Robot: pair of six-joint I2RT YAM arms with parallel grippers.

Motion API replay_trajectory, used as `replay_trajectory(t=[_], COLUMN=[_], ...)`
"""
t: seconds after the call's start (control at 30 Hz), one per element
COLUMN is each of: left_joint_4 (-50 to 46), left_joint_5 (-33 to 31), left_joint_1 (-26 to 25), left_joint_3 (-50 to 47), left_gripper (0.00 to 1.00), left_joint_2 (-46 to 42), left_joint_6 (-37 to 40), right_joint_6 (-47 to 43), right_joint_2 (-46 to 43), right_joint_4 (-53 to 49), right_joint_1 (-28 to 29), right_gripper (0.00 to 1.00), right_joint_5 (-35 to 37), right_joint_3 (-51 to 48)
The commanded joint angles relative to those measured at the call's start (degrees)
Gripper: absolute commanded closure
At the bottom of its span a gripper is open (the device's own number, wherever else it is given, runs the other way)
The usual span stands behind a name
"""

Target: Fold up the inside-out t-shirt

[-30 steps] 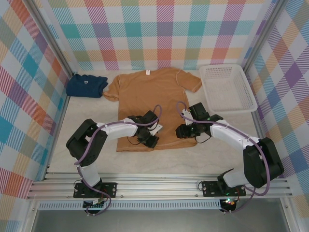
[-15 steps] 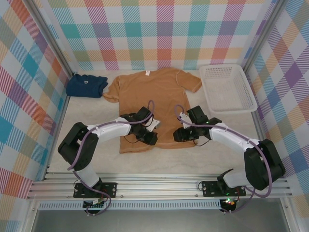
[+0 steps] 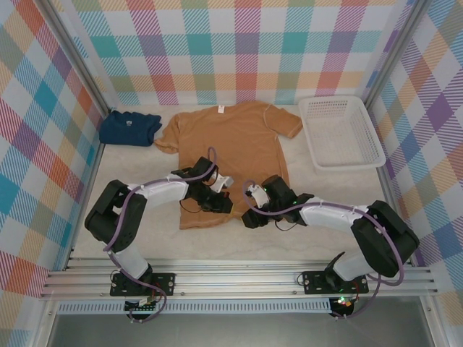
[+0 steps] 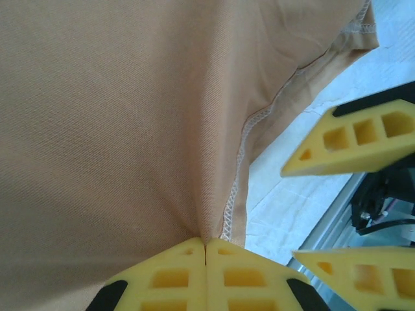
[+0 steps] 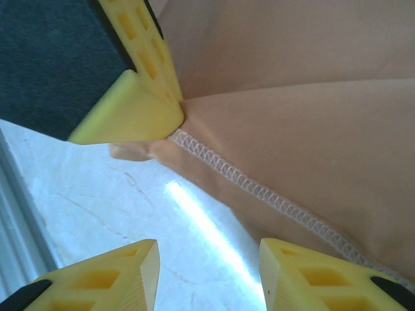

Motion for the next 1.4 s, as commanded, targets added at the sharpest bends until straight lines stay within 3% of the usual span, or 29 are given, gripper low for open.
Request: replay_trajectory(t=[0.0, 0.37, 0.6, 0.83, 1.0, 1.2, 1.37], left_joint_4=[1.27, 0.26, -0.51, -0.41, -0.41, 1.45, 11.44], left_joint_5=[3.88, 4.32, 3.38, 2.69, 2.22, -4.16, -13.46], left_joint_1=[0.52, 0.65, 0.67, 0.61, 0.62, 0.55, -2.18], left_joint_3=[-0.23, 0.50, 0.54, 0.54, 0.69, -1.39, -9.48], left_gripper=[0.99, 1.00, 1.00, 0.95, 0.91, 0.57, 0.43], left_joint_2=[1.16, 2.01, 1.97, 2.32, 1.97, -3.85, -16.06], left_joint_6=[-1.31, -0.85, -0.65, -0.41, -0.39, 0.40, 4.08], right_joint_6=[-5.23, -8.37, -7.97, -7.61, -6.65, -2.20, 4.27], right_joint_2=[1.43, 6.46, 6.78, 2.19, 0.33, -2.00, -2.85], right_joint_4=[6.76, 10.05, 11.45, 9.24, 7.82, 3.53, 1.35], right_joint_1=[1.17, 2.52, 2.78, 2.78, 2.70, 0.52, -2.96], right_gripper=[0.53, 0.53, 0.81, 1.00, 1.00, 1.00, 1.00], right_joint_5=[3.30, 4.77, 5.76, 6.44, 6.71, 2.33, -5.58], right_joint_3=[-0.65, 0.24, 0.50, -0.54, -0.75, 0.94, 3.10])
